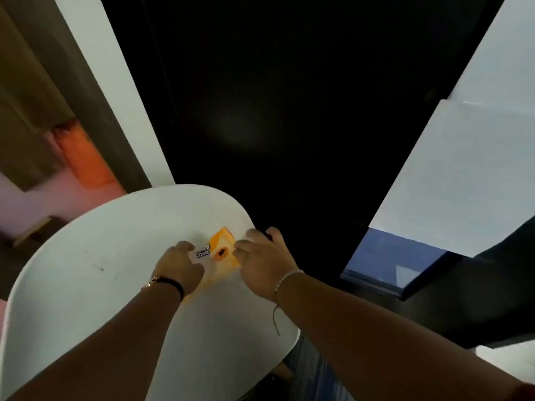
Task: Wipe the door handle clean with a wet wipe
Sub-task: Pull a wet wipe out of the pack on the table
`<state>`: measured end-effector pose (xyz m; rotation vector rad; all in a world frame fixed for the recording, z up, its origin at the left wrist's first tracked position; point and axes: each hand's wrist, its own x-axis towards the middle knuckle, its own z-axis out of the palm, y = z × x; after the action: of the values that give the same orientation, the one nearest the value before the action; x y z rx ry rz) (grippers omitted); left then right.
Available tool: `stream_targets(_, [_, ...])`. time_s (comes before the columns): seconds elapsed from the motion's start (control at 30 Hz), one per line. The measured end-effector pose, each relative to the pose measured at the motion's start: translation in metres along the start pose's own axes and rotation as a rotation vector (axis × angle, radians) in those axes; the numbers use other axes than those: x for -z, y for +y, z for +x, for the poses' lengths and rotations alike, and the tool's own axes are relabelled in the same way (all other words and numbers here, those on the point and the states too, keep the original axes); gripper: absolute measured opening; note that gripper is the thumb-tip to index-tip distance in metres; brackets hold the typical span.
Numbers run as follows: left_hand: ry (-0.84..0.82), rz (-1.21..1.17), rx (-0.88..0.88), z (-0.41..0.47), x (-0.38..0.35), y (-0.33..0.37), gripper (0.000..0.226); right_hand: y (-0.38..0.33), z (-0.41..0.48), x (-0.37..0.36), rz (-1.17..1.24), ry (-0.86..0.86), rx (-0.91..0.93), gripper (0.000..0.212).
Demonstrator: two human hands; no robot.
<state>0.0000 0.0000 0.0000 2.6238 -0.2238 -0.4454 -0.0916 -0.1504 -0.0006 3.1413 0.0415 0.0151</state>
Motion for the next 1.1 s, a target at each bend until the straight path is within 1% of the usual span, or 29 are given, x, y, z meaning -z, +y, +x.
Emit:
stream_targets(0.07, [-0.067,-0.043,-0.044,0.001,-0.007,0.001,0.044,-0.005,0.007,-0.006,-0.042,-0.077,-0.025,0.047])
stream_targets(0.13, [-0.09,-0.058,-0.074,0.002,-0.014,0.003,0.044,-0.007,0.011,-0.015,-0.071,-0.146,-0.024,0.056])
stream_targets(0.27, [-0.053,-0.117,-0.061,0.009,-0.013,0.009,0.047,-0.002,0.016,-0.025,-0.12,-0.26,-0.033,0.057])
stream_targets(0.37, [-0.04,-0.121,-0.015,0.017,-0.004,0.013,0.064,-0.005,0.017,-0.025,-0.153,-0.304,-0.05,0.055])
stream_targets(0.43, [-0.067,-0.136,0.073,0.023,0.006,0.015,0.075,-0.007,0.018,-0.026,-0.171,-0.304,-0.062,0.056])
stream_targets(0.47, [-0.086,-0.135,0.122,0.027,0.011,0.015,0.076,-0.008,0.019,-0.027,-0.178,-0.304,-0.065,0.056])
stream_targets(0.5, [-0.12,-0.119,0.158,0.032,0.018,0.017,0.074,-0.008,0.019,-0.028,-0.189,-0.302,-0.066,0.057])
stream_targets(0.53, [-0.168,-0.097,0.18,0.035,0.023,0.018,0.066,-0.008,0.02,-0.027,-0.192,-0.309,-0.071,0.058])
stream_targets(0.6, [-0.264,-0.045,0.167,0.035,0.032,0.021,0.043,-0.007,0.02,-0.027,-0.2,-0.318,-0.063,0.058])
stream_targets(0.63, [-0.291,-0.014,0.151,0.035,0.034,0.021,0.035,-0.007,0.02,-0.027,-0.203,-0.323,-0.062,0.058])
stream_targets(0.7, [-0.303,0.077,0.119,0.034,0.036,0.02,0.029,-0.007,0.021,-0.028,-0.214,-0.336,-0.067,0.058])
stream_targets(0.77, [-0.261,0.191,0.103,0.032,0.038,0.02,0.03,-0.007,0.021,-0.028,-0.223,-0.341,-0.07,0.058])
stream_targets(0.83, [-0.186,0.175,0.093,0.032,0.041,0.019,0.032,-0.007,0.02,-0.027,-0.225,-0.339,-0.072,0.057])
stream_targets(0.9, [-0.118,0.053,0.048,0.036,0.044,0.02,0.025,-0.008,0.02,-0.026,-0.231,-0.335,-0.073,0.056])
stream_targets(0.97, [-0.041,-0.165,0.006,0.036,0.048,0.024,0.01,-0.011,0.023,-0.022,-0.231,-0.365,-0.083,0.055])
stream_targets(1.03, [0.022,-0.253,-0.074,0.034,0.052,0.033,0.021,-0.014,0.03,-0.014,-0.193,-0.379,-0.115,0.052])
stream_targets(1.1, [0.05,-0.278,-0.161,0.028,0.056,0.048,0.02,-0.012,0.036,0.002,-0.121,-0.313,-0.143,0.045])
